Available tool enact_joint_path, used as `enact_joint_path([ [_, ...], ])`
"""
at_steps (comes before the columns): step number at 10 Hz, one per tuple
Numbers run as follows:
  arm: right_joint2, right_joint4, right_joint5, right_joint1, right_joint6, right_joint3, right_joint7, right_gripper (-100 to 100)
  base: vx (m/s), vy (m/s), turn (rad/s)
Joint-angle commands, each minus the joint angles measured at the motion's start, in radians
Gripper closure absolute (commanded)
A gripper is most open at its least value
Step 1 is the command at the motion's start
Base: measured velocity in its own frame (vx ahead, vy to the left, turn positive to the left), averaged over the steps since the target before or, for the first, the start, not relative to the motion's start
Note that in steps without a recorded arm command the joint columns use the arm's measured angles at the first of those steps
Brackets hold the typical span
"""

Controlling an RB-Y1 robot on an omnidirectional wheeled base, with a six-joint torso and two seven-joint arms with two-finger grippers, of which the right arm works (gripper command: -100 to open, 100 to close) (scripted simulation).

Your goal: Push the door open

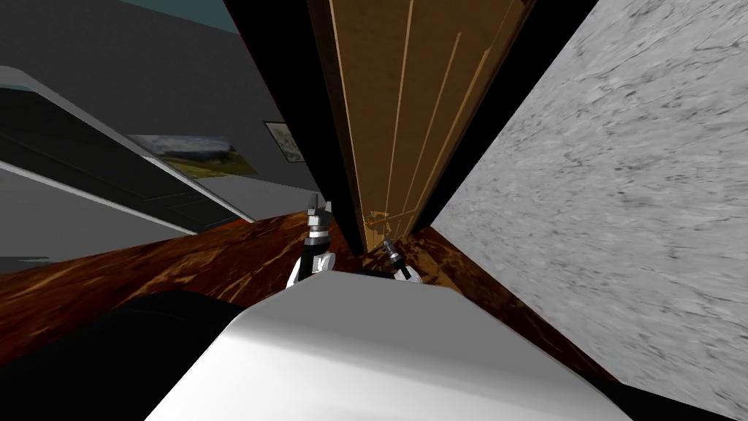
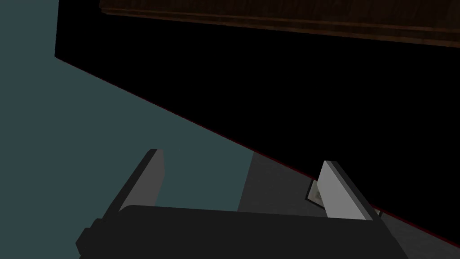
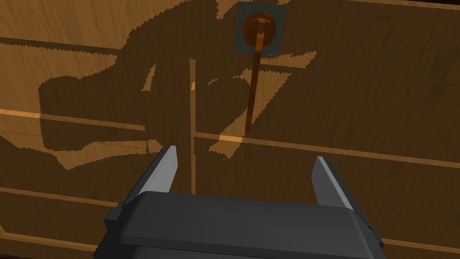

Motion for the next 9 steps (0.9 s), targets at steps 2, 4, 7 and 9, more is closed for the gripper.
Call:
enact_joint_path([
  [2,-0.014,0.017,-0.038,-0.020,-0.001,-0.037,0.011,-100,-0.023,0.019,0.249],
  [4,-0.025,0.045,-0.080,-0.041,-0.009,-0.078,0.026,-100,-0.008,0.032,0.235],
  [7,-0.031,0.064,-0.107,-0.056,-0.014,-0.105,0.036,-100,0.015,0.029,0.154],
  [9,-0.035,0.082,-0.133,-0.069,-0.019,-0.131,0.045,-100,0.045,0.047,0.244],
])
